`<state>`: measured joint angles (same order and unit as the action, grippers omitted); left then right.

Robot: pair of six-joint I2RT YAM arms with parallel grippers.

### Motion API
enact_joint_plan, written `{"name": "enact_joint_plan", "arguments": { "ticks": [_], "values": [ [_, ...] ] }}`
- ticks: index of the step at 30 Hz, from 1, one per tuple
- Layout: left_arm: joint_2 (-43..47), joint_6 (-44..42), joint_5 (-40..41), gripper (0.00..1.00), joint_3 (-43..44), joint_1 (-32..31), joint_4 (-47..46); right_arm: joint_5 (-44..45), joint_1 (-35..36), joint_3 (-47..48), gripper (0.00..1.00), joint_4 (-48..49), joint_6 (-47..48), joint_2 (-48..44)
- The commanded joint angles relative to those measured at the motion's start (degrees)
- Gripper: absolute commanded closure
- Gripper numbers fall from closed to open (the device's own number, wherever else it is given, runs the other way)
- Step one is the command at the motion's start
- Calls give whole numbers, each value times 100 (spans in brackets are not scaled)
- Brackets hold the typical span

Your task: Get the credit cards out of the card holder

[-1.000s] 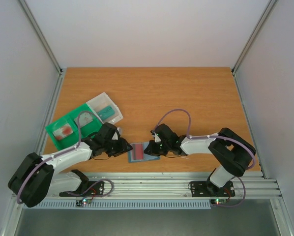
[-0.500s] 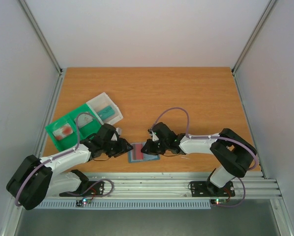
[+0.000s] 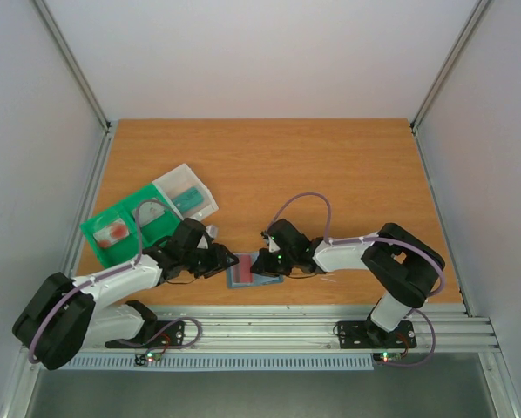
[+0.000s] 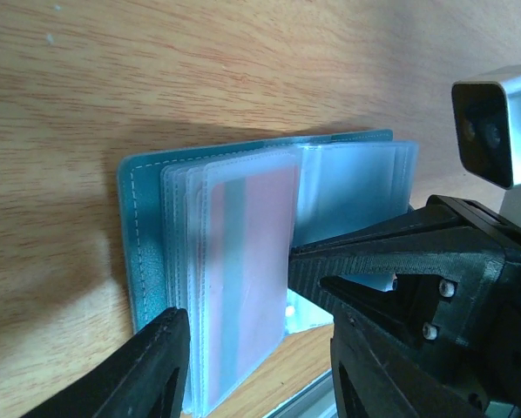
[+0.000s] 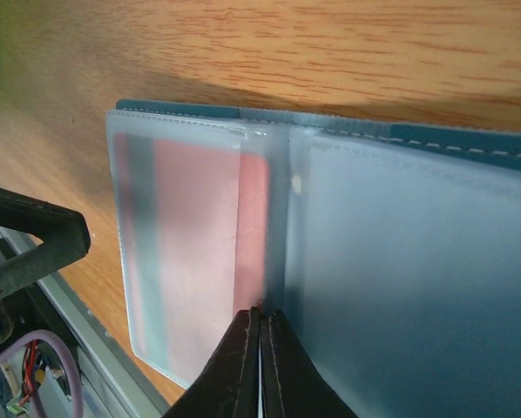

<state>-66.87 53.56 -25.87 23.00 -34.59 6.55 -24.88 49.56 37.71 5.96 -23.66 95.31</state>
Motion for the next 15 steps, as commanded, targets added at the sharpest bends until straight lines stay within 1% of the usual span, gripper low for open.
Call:
{"name": "enact_joint_plan", "arguments": {
  "ticks": [1, 8, 15],
  "values": [
    [-93, -16, -98, 55, -76, -30, -376, 199, 44, -166, 96, 120, -95, 164],
    [-239, 77, -204, 55, -125, -30, -597, 185, 45, -230, 96, 241, -132, 149],
    [-160, 118, -204, 54, -217, -26, -854, 106, 52, -212, 94, 215, -210, 25]
  ]
}}
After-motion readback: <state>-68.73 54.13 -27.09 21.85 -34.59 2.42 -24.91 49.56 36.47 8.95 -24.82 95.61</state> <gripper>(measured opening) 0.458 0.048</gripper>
